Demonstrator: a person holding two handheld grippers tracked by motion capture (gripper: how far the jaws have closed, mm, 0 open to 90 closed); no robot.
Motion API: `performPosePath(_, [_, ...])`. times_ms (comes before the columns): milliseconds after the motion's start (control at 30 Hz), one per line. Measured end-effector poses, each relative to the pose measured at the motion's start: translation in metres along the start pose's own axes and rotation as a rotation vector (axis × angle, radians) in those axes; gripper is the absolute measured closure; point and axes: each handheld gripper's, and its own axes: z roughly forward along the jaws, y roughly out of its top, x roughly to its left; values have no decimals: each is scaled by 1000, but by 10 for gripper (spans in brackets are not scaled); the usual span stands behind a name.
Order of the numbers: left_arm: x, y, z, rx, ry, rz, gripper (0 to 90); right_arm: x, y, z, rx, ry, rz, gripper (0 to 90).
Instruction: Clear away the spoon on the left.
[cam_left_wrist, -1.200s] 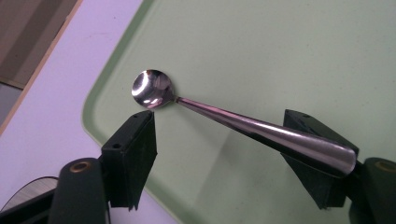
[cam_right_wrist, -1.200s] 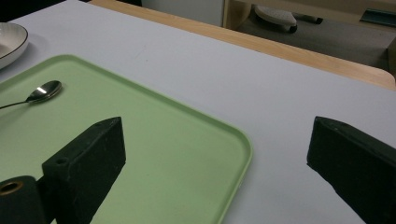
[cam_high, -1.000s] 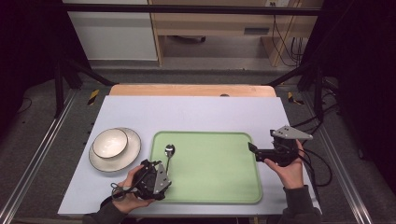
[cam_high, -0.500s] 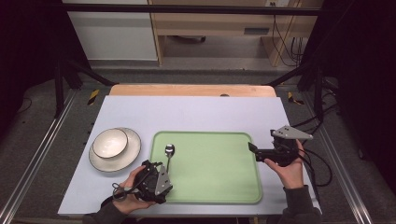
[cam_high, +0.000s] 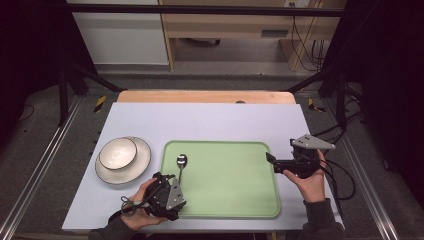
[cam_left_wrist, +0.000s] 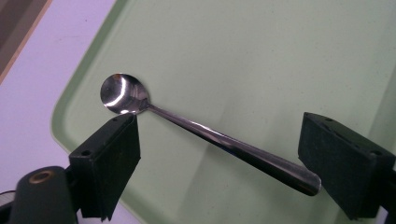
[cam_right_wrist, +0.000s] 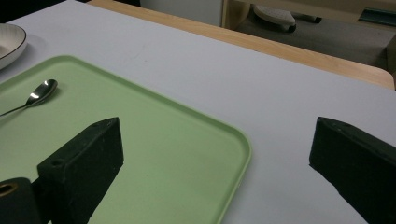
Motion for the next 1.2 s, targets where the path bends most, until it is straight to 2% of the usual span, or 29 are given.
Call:
performPosePath(200, [1,2,-4,-17,-10,-6,129,0,0,0,2,0,0,31])
performPosePath(400, [4,1,-6,-27,-1,-21,129,0,0,0,-1,0,4,30])
performPosePath(567, [12,-2,-11,-51,20,-77,137,0,0,-1,-6,-2,5,30])
performPosePath(767, [26,-9,-19,-111,47,-195,146,-1,0,-2,-8,-8,7,29])
performPosePath(867, [32,-14,-23,-163,74,-270,150,-1,1,-2,-14,-11,10,29])
performPosePath(1033, [42,-21,-32,-215,116,-352,156,-2,1,-3,-16,-13,10,28])
performPosePath(1100, [46,-24,-35,-227,115,-381,157,-2,1,-3,-18,-16,10,28])
performPosePath(1200, [51,-29,-39,-256,140,-430,160,-2,1,-4,-22,-18,16,27])
